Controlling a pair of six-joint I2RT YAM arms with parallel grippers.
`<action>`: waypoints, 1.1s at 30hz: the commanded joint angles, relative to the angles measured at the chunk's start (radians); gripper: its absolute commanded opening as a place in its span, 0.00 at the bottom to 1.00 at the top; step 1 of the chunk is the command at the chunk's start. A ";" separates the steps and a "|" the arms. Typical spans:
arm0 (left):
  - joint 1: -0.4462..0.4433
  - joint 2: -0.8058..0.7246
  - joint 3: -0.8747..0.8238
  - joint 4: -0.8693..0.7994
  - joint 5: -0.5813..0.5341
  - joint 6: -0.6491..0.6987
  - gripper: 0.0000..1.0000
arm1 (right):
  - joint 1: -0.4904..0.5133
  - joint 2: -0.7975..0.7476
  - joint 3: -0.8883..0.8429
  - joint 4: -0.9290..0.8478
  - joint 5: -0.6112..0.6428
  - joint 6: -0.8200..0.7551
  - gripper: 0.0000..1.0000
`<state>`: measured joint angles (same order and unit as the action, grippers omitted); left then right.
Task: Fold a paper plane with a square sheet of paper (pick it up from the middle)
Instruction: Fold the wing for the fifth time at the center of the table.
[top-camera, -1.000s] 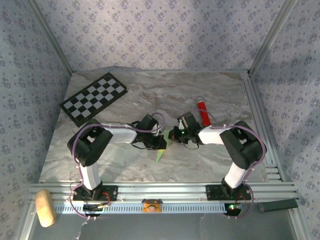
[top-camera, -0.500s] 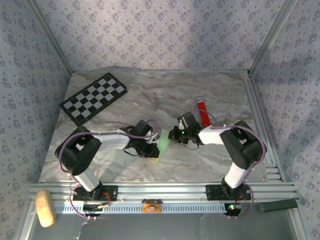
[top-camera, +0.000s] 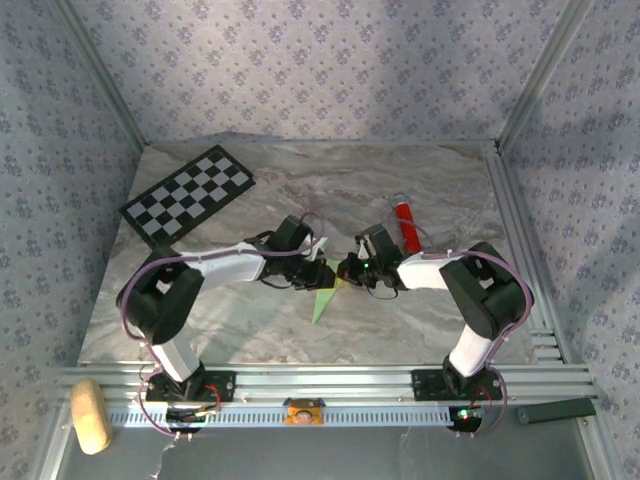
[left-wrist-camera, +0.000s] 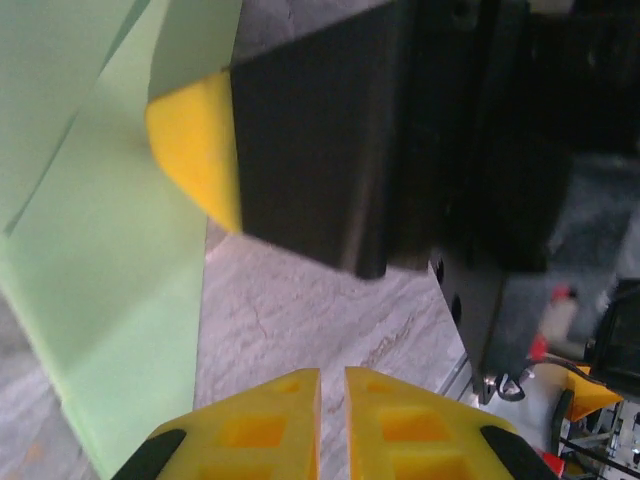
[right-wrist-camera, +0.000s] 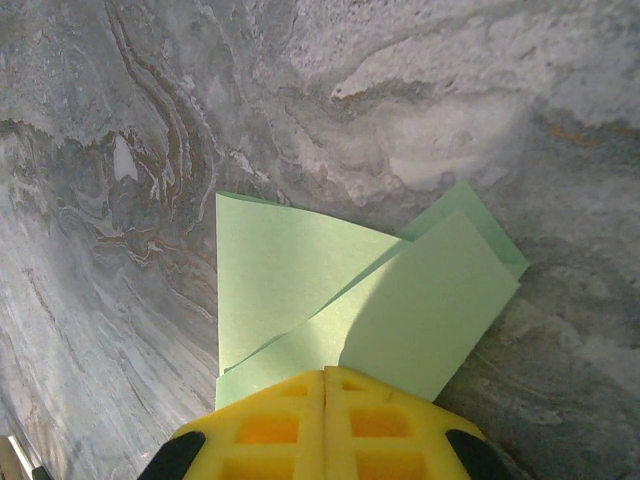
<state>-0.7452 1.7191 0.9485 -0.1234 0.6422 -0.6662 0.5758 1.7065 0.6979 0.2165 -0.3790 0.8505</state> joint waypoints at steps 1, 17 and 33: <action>-0.020 0.051 0.018 -0.002 0.018 -0.011 0.14 | -0.008 0.030 -0.038 -0.109 0.100 0.012 0.03; -0.052 0.009 -0.208 -0.059 -0.024 0.034 0.10 | -0.012 0.042 -0.045 -0.106 0.100 0.012 0.03; -0.079 -0.146 -0.347 -0.116 -0.086 0.030 0.06 | -0.009 0.032 -0.052 -0.101 0.100 0.013 0.04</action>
<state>-0.8139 1.5955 0.6487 -0.1295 0.5900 -0.6281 0.5758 1.7061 0.6876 0.2363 -0.3790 0.8612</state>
